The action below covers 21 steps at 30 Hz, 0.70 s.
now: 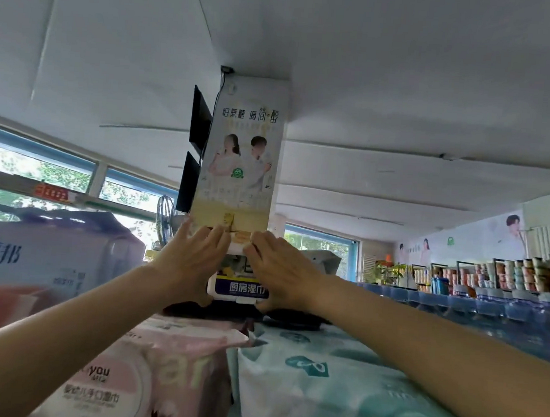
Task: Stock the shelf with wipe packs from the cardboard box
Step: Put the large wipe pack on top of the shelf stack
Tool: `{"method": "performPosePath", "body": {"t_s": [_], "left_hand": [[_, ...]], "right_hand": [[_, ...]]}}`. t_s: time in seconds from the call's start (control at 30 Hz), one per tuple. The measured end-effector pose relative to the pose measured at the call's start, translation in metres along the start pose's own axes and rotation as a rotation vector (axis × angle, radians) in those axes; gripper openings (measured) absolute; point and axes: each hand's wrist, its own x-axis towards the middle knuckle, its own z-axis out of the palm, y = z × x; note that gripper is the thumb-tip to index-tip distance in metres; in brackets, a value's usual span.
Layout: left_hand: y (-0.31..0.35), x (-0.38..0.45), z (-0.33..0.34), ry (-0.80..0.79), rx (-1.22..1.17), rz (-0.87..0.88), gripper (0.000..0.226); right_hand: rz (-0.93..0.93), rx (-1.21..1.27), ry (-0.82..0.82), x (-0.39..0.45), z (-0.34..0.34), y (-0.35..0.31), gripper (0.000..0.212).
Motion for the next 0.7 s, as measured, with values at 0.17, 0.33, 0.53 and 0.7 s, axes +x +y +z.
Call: {"method": "performPosePath", "body": {"t_s": [0.17, 0.33, 0.53, 0.7], "left_hand": [[-0.001, -0.003, 0.0, -0.113, -0.05, 0.021, 0.094], [-0.001, -0.008, -0.003, -0.107, -0.048, 0.037, 0.099], [0.003, -0.014, -0.03, -0.04, -0.338, 0.057, 0.075], [0.024, -0.036, -0.074, 0.146, -0.687, 0.135, 0.042]], "right_hand": [[0.0, 0.28, -0.198, -0.002, -0.011, 0.017, 0.086], [0.111, 0.138, -0.288, -0.02, -0.028, 0.024, 0.074], [0.198, 0.044, -0.428, -0.066, -0.06, 0.027, 0.057], [0.578, 0.333, -0.373, -0.118, -0.112, 0.018, 0.047]]}}
